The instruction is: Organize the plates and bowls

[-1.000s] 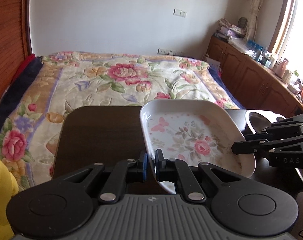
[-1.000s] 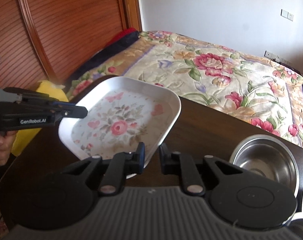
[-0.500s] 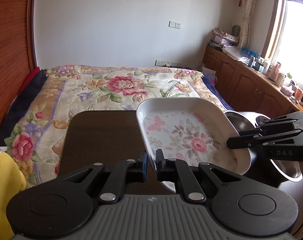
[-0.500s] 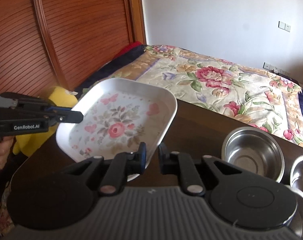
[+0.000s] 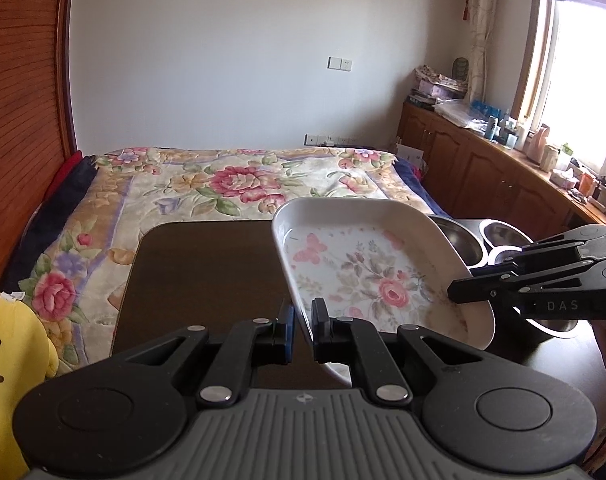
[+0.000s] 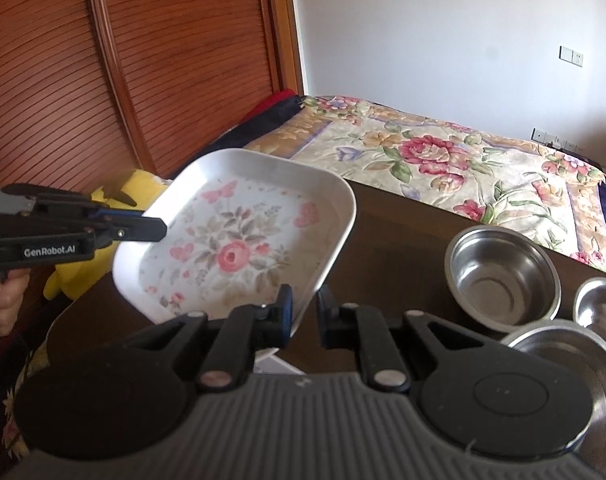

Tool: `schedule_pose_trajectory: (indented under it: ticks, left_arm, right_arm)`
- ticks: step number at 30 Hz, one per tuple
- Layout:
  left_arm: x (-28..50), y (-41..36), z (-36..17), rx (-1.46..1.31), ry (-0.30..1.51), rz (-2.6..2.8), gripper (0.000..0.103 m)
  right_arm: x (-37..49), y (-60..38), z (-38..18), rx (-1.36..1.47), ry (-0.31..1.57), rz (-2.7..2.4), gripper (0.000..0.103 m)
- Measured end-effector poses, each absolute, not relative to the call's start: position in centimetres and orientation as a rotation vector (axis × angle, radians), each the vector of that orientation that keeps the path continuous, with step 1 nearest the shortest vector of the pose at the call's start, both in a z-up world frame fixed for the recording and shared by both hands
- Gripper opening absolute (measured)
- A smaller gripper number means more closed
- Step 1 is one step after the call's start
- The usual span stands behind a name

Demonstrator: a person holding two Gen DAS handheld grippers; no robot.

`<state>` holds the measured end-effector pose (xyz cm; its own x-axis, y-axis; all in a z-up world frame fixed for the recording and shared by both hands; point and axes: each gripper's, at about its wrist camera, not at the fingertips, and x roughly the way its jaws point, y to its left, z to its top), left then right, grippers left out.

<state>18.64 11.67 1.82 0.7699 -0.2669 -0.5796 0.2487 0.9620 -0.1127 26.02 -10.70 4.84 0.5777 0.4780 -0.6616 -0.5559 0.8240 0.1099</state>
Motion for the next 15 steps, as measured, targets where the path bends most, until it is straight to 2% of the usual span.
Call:
schedule_pose_trajectory:
  ticks: [15]
  left_arm:
    - [12.2,9.7,-1.2,-0.058,0.622,-0.287,0.036]
  right_arm:
    - [21.0,-12.7,2.9,-0.157,0.746,0.645,0.015]
